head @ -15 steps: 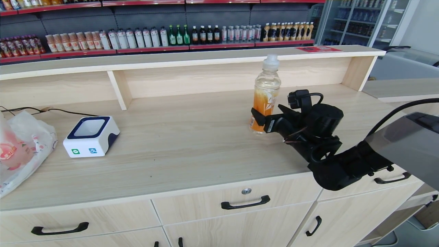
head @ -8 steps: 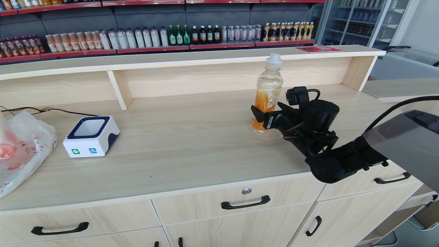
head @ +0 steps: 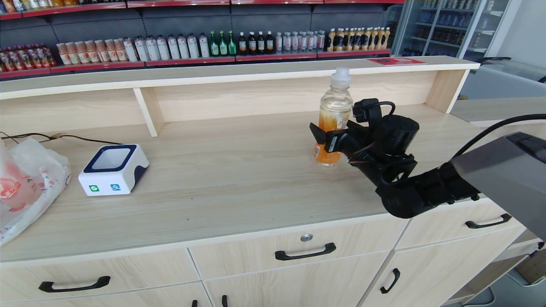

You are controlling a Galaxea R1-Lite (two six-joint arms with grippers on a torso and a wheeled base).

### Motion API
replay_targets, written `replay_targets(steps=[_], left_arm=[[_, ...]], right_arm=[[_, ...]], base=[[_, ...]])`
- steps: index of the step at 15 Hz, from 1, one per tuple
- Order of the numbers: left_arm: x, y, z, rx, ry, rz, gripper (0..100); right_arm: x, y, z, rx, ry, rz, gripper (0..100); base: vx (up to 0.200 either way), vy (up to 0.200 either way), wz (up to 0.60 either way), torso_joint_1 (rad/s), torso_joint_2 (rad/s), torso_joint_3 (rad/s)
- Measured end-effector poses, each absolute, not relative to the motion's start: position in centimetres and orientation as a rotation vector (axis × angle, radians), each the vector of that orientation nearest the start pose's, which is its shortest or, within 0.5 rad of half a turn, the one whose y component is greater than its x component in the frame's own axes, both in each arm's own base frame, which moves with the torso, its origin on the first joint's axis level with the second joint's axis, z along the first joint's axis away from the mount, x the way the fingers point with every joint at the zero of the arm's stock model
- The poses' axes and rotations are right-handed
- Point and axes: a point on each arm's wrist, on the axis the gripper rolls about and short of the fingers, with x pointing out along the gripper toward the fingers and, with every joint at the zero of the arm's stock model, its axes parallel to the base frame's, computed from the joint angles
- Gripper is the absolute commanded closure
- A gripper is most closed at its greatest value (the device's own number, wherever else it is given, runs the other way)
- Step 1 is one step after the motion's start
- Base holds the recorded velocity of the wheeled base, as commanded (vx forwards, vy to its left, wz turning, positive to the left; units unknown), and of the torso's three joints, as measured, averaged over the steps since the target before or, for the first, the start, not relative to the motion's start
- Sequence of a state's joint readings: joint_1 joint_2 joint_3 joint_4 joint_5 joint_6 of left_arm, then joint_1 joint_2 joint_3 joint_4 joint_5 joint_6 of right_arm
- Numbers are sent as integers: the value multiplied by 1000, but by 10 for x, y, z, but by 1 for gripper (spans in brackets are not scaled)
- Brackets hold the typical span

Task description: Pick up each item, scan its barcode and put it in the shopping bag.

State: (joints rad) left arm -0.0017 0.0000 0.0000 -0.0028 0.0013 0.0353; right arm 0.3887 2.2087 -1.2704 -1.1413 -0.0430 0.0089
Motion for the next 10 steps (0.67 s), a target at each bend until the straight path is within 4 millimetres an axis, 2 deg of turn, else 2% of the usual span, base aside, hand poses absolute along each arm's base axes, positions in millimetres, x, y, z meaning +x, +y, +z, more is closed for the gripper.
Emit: replay_targets(steps=[6, 7, 10], left_arm=[[-23, 0, 76, 35, -3, 0, 0], [-23, 0, 76, 35, -3, 0, 0], [-23, 0, 76, 35, -2, 0, 0]], right_arm=[[410, 168, 169, 45, -210, 342, 0], [410, 168, 169, 41, -212, 342, 100], [410, 168, 171, 39, -228, 340, 100]], base=[[0, 0, 0, 0, 0, 0], [0, 0, 0, 0, 0, 0], [0, 0, 0, 0, 0, 0]])
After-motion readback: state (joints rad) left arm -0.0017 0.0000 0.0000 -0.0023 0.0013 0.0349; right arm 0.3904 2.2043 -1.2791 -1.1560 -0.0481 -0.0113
